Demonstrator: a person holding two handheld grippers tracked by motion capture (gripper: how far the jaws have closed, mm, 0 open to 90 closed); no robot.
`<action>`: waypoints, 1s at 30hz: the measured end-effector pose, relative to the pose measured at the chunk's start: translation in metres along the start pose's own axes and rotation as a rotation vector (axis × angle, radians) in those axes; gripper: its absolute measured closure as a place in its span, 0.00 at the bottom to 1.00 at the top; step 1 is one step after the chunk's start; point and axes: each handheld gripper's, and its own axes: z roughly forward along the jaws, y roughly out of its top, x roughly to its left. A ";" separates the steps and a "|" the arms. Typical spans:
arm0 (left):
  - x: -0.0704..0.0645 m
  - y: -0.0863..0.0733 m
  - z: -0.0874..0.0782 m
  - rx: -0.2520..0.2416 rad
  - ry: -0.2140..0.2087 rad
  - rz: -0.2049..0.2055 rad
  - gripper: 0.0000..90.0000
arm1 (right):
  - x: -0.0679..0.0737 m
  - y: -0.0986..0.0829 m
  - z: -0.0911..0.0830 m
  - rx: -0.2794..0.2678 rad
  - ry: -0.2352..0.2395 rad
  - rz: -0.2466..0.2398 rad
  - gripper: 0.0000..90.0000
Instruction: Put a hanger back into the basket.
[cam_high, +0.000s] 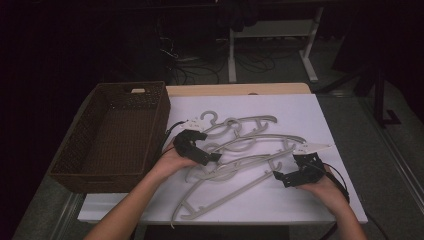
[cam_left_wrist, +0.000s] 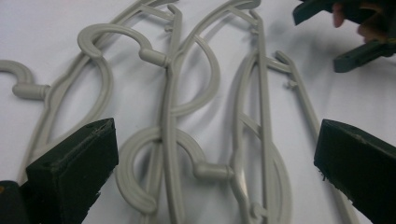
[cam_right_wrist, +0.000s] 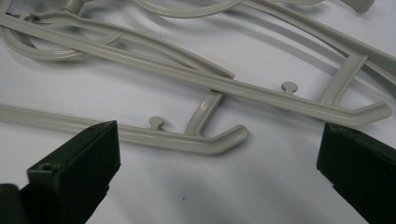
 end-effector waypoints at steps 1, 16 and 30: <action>0.001 0.002 0.002 0.004 0.010 0.007 0.01 | 0.000 0.000 0.000 0.000 -0.001 0.000 0.00; 0.017 0.006 0.046 0.131 0.071 0.084 0.26 | 0.000 0.000 0.000 0.001 -0.003 -0.003 0.00; 0.008 0.008 0.070 0.242 0.123 0.223 0.50 | 0.000 0.000 0.000 -0.005 -0.002 -0.001 0.00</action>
